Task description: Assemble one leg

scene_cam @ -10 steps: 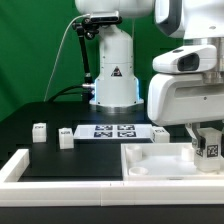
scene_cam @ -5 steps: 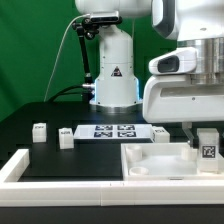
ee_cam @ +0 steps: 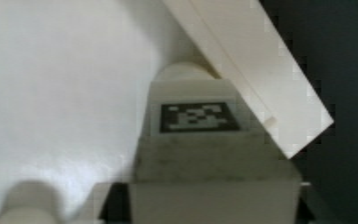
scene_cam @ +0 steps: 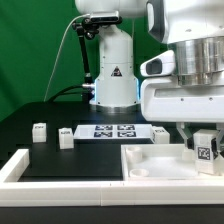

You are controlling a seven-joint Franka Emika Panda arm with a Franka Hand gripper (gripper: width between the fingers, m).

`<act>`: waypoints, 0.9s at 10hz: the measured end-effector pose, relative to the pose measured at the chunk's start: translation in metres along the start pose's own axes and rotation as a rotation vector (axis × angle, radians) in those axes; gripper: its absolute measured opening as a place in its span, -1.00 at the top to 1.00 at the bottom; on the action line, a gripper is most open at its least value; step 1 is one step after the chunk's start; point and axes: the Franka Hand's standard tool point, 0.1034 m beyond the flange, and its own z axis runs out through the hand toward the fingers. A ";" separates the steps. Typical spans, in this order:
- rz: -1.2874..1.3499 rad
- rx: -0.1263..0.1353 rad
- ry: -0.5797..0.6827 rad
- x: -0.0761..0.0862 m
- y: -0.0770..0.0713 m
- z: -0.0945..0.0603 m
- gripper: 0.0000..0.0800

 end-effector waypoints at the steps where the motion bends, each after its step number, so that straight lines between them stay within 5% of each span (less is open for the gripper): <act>1: 0.128 -0.005 0.006 0.000 0.001 0.000 0.27; 6: 0.350 -0.005 0.006 0.001 0.002 0.001 0.27; 8: 0.287 -0.009 0.002 0.002 0.002 -0.001 -0.46; 9: 0.185 -0.011 0.003 0.003 0.002 -0.001 -0.58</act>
Offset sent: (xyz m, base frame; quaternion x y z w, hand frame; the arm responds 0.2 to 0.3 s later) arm 0.0010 -0.0029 0.0009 -0.0101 -0.0026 0.2128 0.9770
